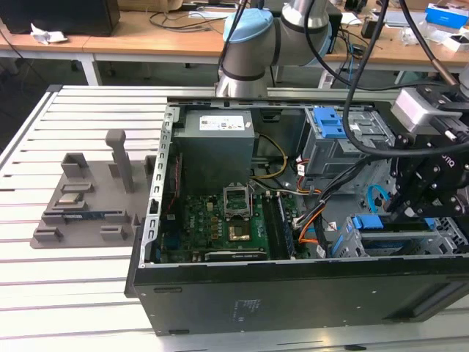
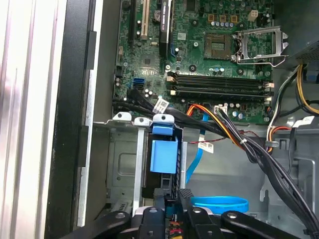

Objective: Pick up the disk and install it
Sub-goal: 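Insert the second disk wire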

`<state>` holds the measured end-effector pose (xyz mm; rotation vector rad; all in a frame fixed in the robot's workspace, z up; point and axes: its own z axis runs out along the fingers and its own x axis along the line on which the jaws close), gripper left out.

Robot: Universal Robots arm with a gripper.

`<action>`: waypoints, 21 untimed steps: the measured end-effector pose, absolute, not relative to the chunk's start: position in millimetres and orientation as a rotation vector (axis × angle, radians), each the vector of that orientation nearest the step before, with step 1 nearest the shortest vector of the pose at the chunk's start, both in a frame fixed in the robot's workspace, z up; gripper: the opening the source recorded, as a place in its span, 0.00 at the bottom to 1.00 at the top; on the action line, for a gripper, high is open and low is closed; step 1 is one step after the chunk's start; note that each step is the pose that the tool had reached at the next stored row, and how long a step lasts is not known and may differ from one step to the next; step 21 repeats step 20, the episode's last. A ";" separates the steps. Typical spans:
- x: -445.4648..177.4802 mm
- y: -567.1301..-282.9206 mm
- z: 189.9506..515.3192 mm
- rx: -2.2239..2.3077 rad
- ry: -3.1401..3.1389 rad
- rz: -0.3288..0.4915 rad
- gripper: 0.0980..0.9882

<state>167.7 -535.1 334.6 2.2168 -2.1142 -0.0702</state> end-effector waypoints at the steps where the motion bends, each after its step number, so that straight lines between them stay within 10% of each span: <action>1: 167.6 -534.9 336.6 2.217 -2.114 -0.070 0.15; 7: 167.6 -525.5 370.8 2.217 -2.114 -0.069 0.01; 21: 167.6 -523.5 396.7 2.216 -2.114 -0.068 0.01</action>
